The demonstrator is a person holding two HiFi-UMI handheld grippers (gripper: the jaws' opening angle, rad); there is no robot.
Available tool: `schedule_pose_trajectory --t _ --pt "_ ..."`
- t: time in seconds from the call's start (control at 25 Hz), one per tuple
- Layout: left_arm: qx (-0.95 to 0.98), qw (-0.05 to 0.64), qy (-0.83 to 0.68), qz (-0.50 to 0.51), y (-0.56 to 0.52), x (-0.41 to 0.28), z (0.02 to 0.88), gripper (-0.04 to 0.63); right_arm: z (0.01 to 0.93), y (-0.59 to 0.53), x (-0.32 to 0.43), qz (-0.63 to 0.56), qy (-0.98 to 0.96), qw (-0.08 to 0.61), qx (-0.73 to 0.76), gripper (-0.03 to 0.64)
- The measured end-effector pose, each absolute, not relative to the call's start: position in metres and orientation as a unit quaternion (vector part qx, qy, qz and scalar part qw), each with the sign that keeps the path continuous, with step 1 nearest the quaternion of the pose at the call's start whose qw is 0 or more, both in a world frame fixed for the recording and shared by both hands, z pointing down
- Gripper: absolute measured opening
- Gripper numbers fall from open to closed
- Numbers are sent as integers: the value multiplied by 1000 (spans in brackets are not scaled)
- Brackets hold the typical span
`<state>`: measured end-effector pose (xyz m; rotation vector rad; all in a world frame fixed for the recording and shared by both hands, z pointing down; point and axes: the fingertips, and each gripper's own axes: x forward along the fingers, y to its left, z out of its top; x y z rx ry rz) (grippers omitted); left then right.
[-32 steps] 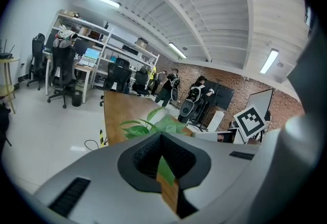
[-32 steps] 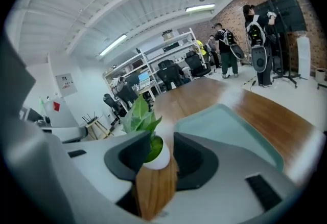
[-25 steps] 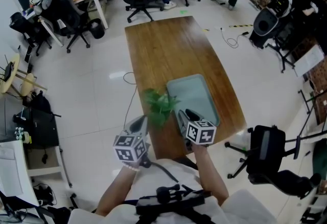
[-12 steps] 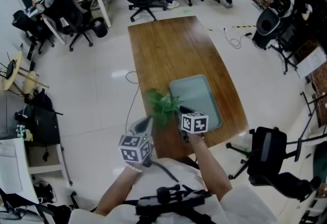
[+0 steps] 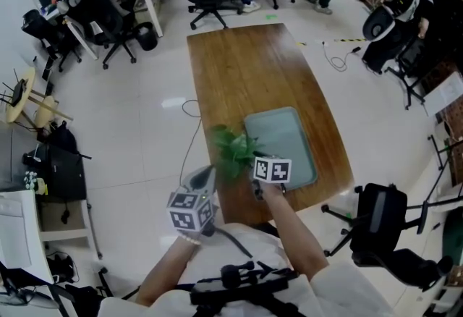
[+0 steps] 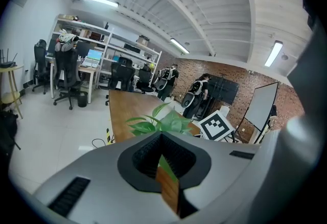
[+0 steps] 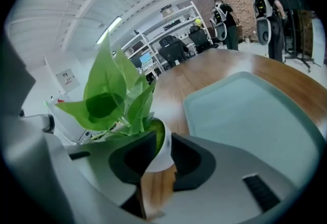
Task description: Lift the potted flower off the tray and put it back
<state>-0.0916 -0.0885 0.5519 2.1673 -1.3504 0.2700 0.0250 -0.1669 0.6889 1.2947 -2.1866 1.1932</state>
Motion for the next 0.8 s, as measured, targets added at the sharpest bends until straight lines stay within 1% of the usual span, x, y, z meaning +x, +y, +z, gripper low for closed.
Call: schedule_pose_trajectory --t 0.16,0.28,0.4,0.68,0.8 --pt "808 284 -506 99 -89 -95 552 -5 695 -165 24 433 -756 161 464 83" --pt "809 284 -505 98 -89 -95 552 -5 696 -167 25 445 -747 144 472 75" --pt "809 285 -504 97 -89 -95 552 -5 695 -167 28 459 -736 125 482 52" --pt "810 285 -503 95 -89 -95 550 -5 690 -167 31 481 -720 93 492 51" --pt "811 286 -501 94 -89 -96 550 -5 678 -171 35 486 -715 68 498 51"
